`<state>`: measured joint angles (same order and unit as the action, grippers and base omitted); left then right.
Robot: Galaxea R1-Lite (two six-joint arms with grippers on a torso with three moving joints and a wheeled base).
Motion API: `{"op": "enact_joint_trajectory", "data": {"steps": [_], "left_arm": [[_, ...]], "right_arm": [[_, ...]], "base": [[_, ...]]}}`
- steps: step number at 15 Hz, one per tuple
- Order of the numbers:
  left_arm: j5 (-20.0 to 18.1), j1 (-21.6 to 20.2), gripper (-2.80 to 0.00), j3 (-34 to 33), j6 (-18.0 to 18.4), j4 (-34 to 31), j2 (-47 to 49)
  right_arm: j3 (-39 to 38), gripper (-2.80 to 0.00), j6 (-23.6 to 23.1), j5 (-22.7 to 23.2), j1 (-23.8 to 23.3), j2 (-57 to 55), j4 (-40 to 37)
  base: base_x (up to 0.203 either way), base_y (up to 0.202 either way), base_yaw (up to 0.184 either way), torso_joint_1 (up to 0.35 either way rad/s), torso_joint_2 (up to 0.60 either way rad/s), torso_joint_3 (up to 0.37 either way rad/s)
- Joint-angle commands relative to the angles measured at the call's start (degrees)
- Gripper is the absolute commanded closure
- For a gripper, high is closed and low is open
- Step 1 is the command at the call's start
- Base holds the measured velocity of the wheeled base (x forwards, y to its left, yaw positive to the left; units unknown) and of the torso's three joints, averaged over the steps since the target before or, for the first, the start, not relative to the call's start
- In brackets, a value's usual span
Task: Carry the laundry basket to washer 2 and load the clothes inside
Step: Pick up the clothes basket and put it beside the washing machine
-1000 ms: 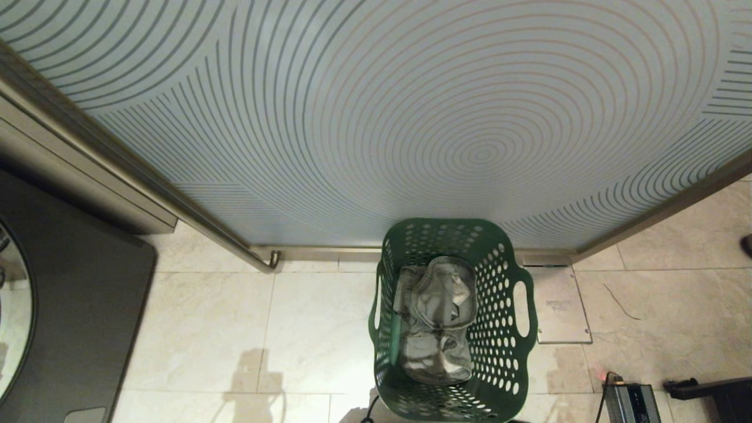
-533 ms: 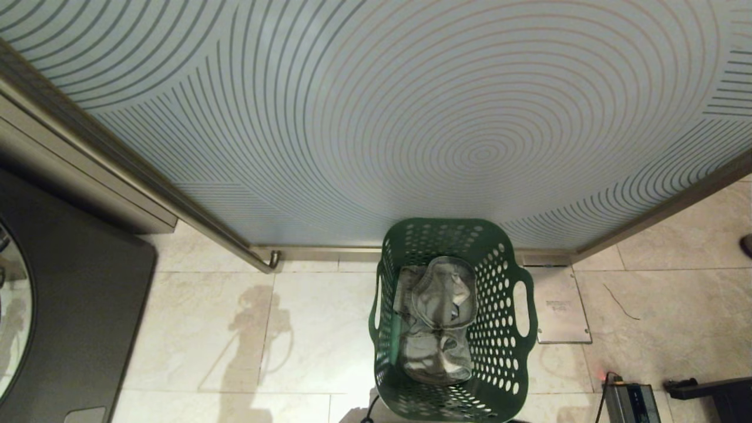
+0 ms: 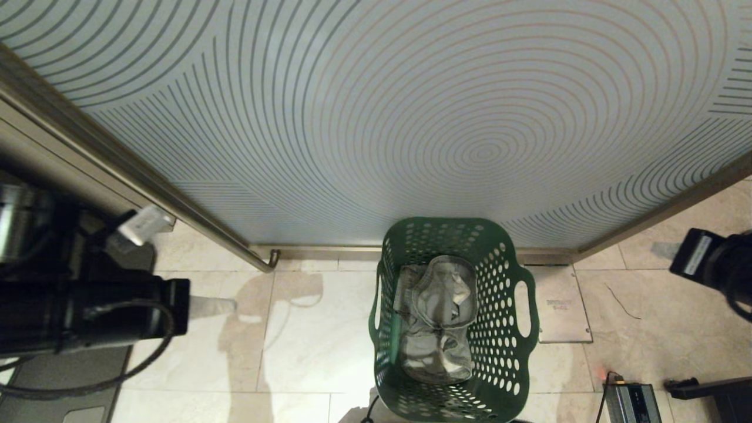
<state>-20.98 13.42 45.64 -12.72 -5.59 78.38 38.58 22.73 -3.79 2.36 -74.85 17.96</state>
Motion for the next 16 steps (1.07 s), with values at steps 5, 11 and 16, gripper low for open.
{"op": "enact_joint_trajectory", "data": {"steps": [5, 11, 16], "left_arm": [[5.7, 12.0, 0.0, -2.7, -7.9, 4.8, 13.3], [10.8, 20.6, -2.8, -7.5, -12.7, 11.4, 13.9], [14.8, 26.4, -2.8, -7.9, -14.3, 18.1, 17.5]], "right_arm": [[-5.3, 0.0, 6.6, -0.3, 4.9, -23.9, 20.1], [-4.2, -2.8, 9.9, -4.7, 12.3, -27.9, 24.6], [-3.2, -2.8, 11.2, -4.3, 12.5, -31.6, 22.6]], "base": [[0.0, 0.0, 0.0, 0.0, 0.0, 0.0], [0.0, 0.0, 0.0, 0.0, 0.0, 0.0], [0.0, 0.0, 0.0, 0.0, 0.0, 0.0]]}}
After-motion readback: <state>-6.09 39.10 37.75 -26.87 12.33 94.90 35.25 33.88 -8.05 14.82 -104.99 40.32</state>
